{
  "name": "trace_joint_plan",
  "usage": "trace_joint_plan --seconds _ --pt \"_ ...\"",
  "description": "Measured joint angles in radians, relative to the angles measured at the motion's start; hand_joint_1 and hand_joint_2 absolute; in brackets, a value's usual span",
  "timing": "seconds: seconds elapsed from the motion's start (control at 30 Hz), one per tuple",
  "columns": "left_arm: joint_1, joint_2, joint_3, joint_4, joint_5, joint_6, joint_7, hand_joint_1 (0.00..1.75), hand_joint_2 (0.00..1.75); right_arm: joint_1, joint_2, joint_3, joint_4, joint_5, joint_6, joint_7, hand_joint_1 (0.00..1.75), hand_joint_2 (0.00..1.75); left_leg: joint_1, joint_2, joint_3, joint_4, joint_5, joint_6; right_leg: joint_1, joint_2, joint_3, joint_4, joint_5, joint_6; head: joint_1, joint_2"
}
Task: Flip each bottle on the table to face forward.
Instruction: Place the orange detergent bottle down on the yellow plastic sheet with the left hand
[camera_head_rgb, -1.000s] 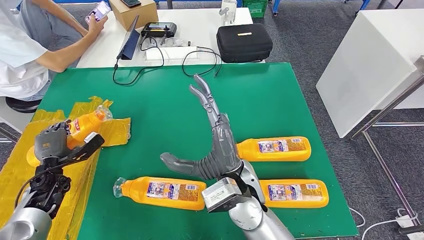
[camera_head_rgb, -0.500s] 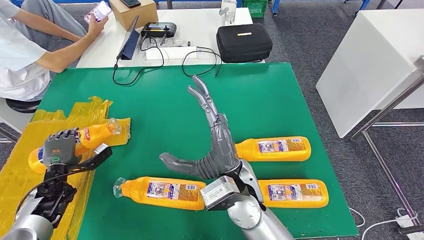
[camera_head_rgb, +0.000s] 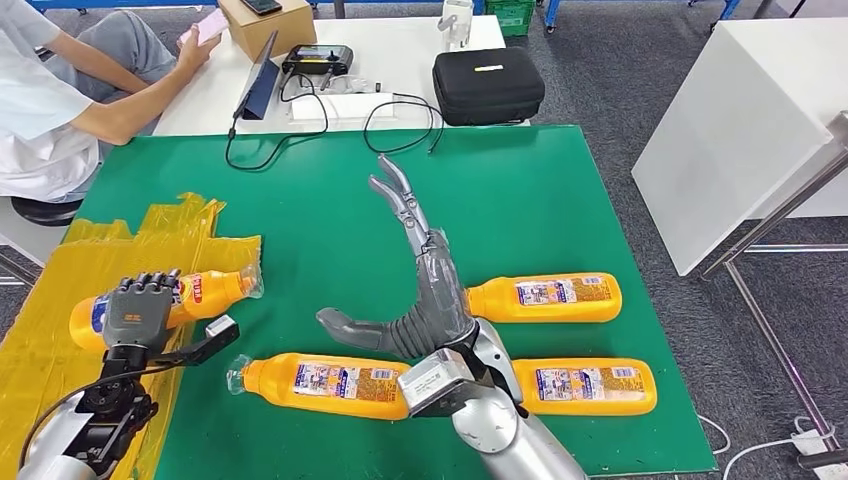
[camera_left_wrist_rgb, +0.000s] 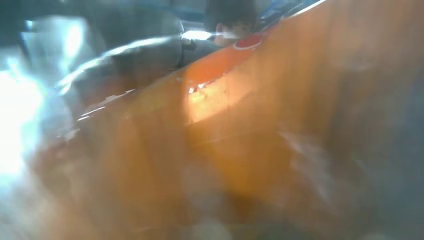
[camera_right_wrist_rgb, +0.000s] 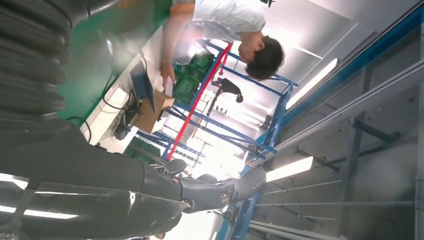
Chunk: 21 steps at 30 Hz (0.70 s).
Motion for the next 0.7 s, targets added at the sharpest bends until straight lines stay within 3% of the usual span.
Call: trace_joint_plan --seconds 0.03,0.07,0.17,0.2,0.47,0.7 --pt "0.003 0.002 -0.005 -0.003 0.000 0.000 -0.001 1.75 1.75 0.000 -0.001 0.000 0.002 -0.001 -0.001 0.000 0.00 1.75 0.000 0.000 0.000 0.000 0.000 0.000 0.000 0.000 0.000 0.000 0.000 0.000 0.000 0.000" --pt "0.004 0.004 -0.008 -0.004 0.000 0.000 -0.003 1.45 1.75 0.000 -0.001 0.000 0.004 -0.002 -0.001 -0.001 0.00 1.75 0.000 0.000 0.000 0.000 0.000 0.000 0.000 0.000 0.000 0.000 0.000 0.000 0.000 0.000" --pt "0.007 0.005 -0.009 -0.004 0.000 0.001 -0.008 0.14 1.75 0.000 -0.003 0.001 0.008 -0.002 -0.002 -0.001 0.00 1.75 0.000 0.000 0.000 0.000 0.000 0.000 0.000 0.000 0.000 0.000 0.000 0.000 0.000 0.000" --pt "0.008 0.005 -0.009 -0.004 0.000 0.001 -0.010 0.00 1.75 0.000 -0.003 0.001 0.009 -0.002 -0.003 -0.001 0.00 1.75 0.000 0.000 0.000 0.000 0.000 0.000 0.000 0.000 0.000 0.000 0.000 0.000 0.000 0.000" --pt "-0.027 0.005 0.001 0.072 0.002 -0.010 -0.070 0.00 1.75 0.000 -0.004 0.001 0.018 -0.004 -0.005 -0.002 0.00 1.75 0.000 -0.001 0.001 0.000 0.000 0.000 0.000 -0.001 0.001 0.000 0.000 0.000 0.000 0.000" --pt "-0.103 0.018 0.011 0.174 0.009 -0.147 -0.101 0.00 1.75 -0.004 0.002 0.001 0.028 -0.019 0.004 -0.009 0.00 1.75 0.000 -0.005 0.011 -0.002 -0.002 -0.003 0.000 -0.003 0.012 0.000 -0.002 -0.002 0.000 0.000"
